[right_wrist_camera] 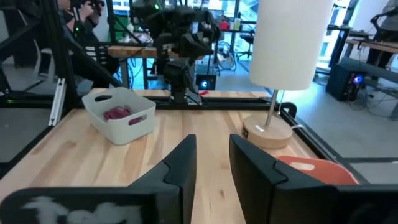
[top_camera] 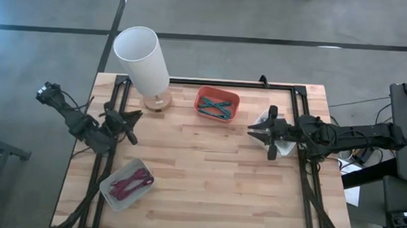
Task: Pick & Place USB Port
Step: Return to Home Position
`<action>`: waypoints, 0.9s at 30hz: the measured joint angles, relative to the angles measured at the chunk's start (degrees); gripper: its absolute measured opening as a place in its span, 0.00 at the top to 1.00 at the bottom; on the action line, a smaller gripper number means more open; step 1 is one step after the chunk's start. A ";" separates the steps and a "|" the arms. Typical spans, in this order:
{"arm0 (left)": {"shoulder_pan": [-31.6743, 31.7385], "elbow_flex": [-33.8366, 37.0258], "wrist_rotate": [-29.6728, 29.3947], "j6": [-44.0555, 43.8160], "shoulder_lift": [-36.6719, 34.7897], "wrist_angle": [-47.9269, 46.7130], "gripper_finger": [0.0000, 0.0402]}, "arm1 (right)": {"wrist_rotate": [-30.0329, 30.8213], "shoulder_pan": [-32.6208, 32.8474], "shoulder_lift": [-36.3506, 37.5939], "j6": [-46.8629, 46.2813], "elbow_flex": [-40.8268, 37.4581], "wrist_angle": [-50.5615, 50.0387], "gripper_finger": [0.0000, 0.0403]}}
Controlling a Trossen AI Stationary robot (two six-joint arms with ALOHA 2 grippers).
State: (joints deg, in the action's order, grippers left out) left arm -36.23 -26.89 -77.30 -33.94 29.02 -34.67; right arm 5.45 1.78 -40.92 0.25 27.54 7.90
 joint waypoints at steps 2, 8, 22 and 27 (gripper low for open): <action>0.02 2.52 0.14 2.29 -0.61 4.16 0.87 | 0.00 0.00 0.65 0.30 -0.01 0.07 0.77; 0.18 9.33 8.79 16.32 -2.41 23.23 0.87 | 0.01 -0.06 1.54 1.28 -0.01 0.09 0.78; 3.71 24.48 21.13 49.15 -14.89 64.81 0.87 | 0.02 -0.09 1.52 2.42 -0.01 -0.07 0.83; 5.79 26.23 24.31 48.42 -19.52 61.77 0.87 | 0.04 -0.15 1.48 2.95 -0.01 -0.06 0.81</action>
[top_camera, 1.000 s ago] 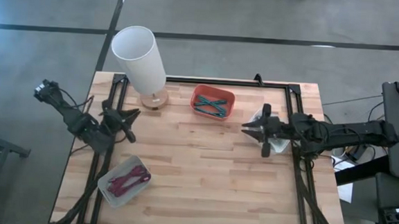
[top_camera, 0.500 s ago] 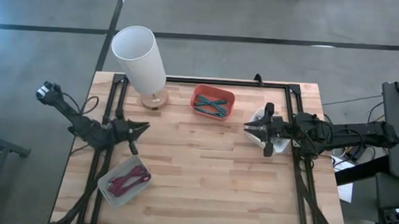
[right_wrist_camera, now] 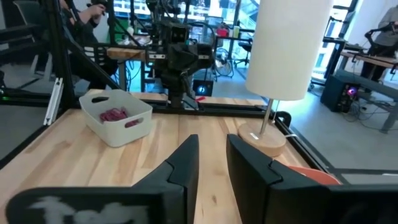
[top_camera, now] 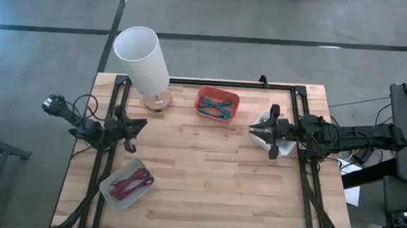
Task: Pick & Place USB Port
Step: Return to Home Position
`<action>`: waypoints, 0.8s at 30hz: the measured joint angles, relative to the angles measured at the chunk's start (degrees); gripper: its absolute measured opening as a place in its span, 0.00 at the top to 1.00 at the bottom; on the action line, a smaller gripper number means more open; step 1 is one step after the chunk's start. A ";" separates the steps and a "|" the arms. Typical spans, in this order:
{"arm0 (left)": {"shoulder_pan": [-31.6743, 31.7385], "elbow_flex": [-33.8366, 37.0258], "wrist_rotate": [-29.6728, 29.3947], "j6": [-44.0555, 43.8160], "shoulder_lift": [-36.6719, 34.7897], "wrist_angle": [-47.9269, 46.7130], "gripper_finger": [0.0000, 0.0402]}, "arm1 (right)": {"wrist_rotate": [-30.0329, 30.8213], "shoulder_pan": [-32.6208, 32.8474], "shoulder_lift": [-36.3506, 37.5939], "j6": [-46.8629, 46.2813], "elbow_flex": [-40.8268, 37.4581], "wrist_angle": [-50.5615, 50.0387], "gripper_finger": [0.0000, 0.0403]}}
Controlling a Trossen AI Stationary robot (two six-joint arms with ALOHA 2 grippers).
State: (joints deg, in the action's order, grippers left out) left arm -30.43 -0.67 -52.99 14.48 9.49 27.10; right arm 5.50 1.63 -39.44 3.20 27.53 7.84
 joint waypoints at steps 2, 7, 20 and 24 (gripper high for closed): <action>0.78 -0.13 0.26 0.54 -0.91 0.00 0.87 | -0.02 -0.38 0.00 0.43 -0.01 -0.25 0.80; 3.65 0.06 5.73 0.85 -2.60 0.29 0.87 | -1.41 -2.49 0.66 1.04 -0.28 -0.05 0.78; 14.50 0.18 11.93 -2.77 -2.60 -2.18 0.87 | -9.03 -9.61 8.27 -1.84 -7.06 0.11 0.79; 16.24 0.20 12.02 -4.57 -2.64 -2.18 0.87 | -9.03 -10.48 13.18 -4.00 -10.81 0.25 0.81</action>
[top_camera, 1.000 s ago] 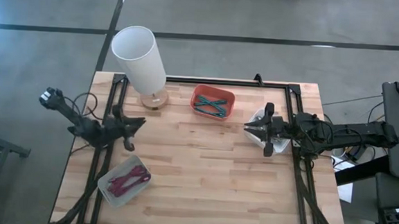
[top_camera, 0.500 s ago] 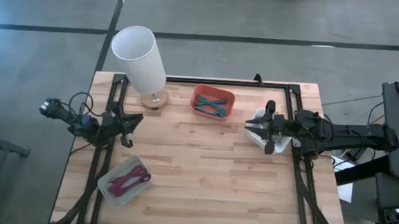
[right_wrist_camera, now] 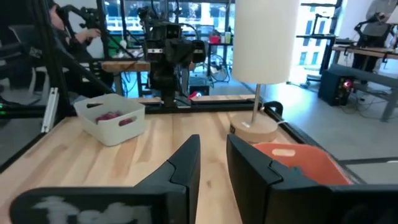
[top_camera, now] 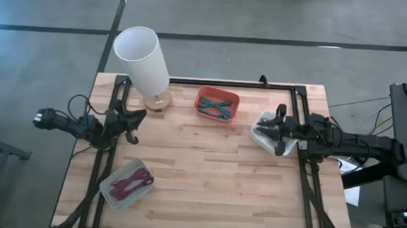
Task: Pick & Place USB Port
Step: Return to Home Position
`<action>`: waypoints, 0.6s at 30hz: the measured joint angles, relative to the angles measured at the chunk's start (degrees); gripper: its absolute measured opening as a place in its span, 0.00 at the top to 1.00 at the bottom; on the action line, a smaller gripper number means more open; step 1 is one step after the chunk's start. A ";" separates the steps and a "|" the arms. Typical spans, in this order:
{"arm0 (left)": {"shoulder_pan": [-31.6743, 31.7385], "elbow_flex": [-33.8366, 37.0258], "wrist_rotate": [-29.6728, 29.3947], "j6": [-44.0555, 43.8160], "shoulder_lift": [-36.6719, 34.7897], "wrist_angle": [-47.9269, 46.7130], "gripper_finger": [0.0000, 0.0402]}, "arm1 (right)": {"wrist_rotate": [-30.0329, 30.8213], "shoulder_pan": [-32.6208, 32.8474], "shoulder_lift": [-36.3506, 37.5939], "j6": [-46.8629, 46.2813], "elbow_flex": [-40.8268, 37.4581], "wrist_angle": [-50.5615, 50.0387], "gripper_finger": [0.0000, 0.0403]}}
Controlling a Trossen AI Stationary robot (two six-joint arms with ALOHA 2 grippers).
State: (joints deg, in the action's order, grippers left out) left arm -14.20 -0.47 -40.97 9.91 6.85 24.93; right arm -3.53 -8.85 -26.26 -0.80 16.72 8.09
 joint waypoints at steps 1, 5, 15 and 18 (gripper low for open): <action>0.04 0.00 0.00 -0.39 0.00 -0.02 0.87 | -0.05 0.00 1.28 -0.68 -1.07 0.06 0.82; 0.04 0.02 0.00 -0.53 0.01 -0.04 0.87 | -0.12 0.05 6.66 -2.52 -5.75 2.39 0.83; 0.07 0.09 -1.65 0.79 -0.02 -0.07 0.87 | 0.08 0.07 16.01 -2.23 -12.01 5.39 0.80; 0.20 0.11 -2.75 0.90 -0.04 -0.07 0.87 | 0.15 0.05 17.31 -2.07 -13.28 5.50 0.79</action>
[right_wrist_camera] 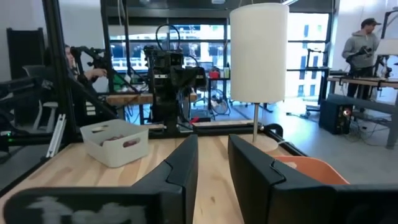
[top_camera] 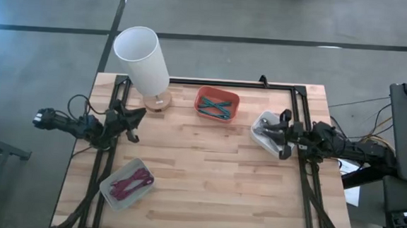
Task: Pick & Place USB Port
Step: Return to Home Position
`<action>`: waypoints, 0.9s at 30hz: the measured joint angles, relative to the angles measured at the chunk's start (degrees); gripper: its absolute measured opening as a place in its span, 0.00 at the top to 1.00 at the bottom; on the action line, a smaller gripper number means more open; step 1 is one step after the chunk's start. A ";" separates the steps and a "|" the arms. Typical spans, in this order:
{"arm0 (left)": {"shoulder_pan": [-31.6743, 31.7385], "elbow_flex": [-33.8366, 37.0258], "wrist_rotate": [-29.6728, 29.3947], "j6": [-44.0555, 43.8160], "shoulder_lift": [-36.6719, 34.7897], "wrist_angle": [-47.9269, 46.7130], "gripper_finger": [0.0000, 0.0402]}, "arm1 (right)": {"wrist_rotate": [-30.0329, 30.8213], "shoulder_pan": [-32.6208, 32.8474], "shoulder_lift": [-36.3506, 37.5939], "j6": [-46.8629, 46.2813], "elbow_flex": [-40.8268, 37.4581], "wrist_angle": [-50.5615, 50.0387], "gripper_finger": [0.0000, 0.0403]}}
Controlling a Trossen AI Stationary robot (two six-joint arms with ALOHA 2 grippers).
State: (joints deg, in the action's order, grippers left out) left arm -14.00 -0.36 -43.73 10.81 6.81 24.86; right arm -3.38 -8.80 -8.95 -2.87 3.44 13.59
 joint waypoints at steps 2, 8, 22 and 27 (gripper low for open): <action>0.17 0.00 -0.09 0.02 0.02 0.00 0.87 | 0.42 0.00 0.65 -0.15 -1.11 0.32 0.78; 0.95 0.02 -1.64 0.05 0.00 -0.51 0.87 | 0.55 0.00 1.24 -0.51 -1.97 0.47 0.77; 1.16 0.02 -1.72 -4.14 0.00 -10.96 0.87 | 0.53 0.00 1.33 -0.21 -1.97 -0.11 0.83; 1.16 0.02 3.49 -4.28 0.00 -14.18 0.87 | 0.53 0.00 1.33 -0.18 -1.97 -0.10 0.83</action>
State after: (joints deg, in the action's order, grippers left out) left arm -12.84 -0.34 -40.24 6.53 6.81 10.68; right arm -2.85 -8.80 -7.62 -3.05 1.48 13.50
